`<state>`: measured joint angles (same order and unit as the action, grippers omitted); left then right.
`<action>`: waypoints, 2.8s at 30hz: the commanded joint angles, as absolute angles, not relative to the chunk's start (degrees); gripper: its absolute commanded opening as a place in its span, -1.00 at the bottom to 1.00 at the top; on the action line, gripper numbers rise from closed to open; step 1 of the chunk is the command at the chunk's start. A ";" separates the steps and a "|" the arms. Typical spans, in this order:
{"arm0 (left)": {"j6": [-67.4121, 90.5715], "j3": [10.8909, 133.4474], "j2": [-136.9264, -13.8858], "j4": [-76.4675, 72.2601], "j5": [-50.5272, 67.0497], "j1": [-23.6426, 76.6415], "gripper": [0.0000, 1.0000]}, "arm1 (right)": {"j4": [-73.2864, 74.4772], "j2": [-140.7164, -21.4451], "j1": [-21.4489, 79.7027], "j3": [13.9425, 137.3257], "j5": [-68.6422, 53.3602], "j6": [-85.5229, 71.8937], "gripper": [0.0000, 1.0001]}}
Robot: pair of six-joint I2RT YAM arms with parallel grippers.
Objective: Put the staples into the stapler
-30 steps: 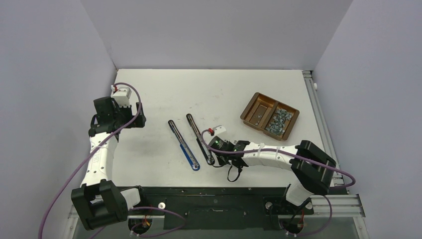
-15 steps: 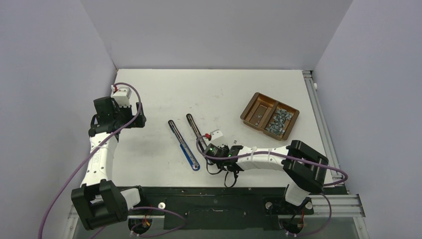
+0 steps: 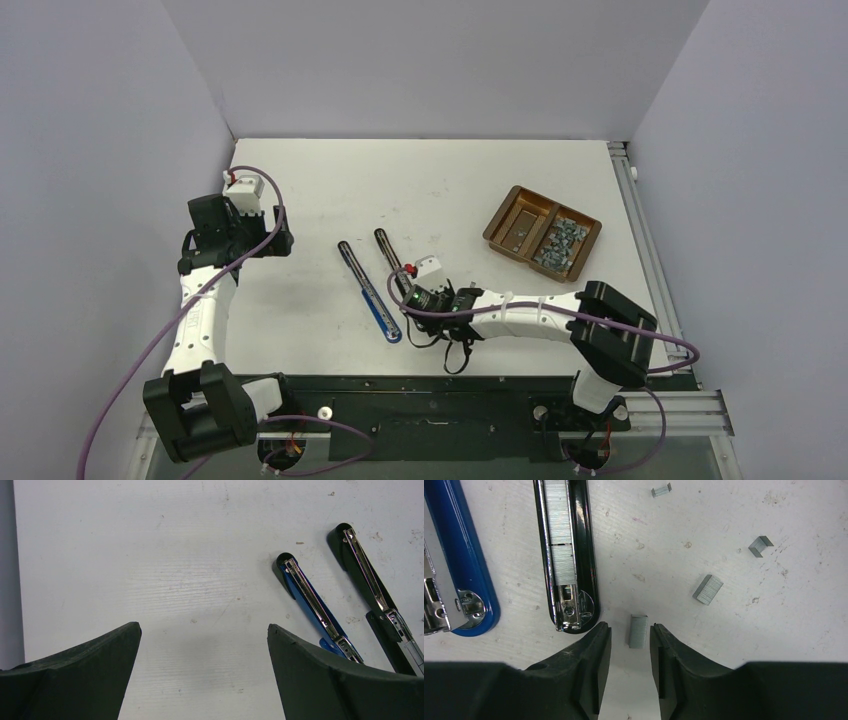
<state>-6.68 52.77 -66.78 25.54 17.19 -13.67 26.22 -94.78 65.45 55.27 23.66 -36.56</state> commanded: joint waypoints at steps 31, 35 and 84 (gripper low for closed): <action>-6.86 55.11 -66.02 24.94 17.94 -14.09 0.92 | 25.07 -96.98 58.61 55.99 10.96 -33.66 -0.17; -6.92 55.20 -66.00 24.95 17.82 -14.06 0.92 | 24.68 -97.28 58.34 55.37 11.17 -33.81 -0.22; -6.68 55.03 -64.47 25.67 17.74 -14.06 0.92 | 24.52 -95.05 57.49 53.11 8.60 -32.95 -0.36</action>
<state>-6.68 52.77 -66.08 25.56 17.17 -13.67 23.90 -95.00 58.02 52.95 8.75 -33.65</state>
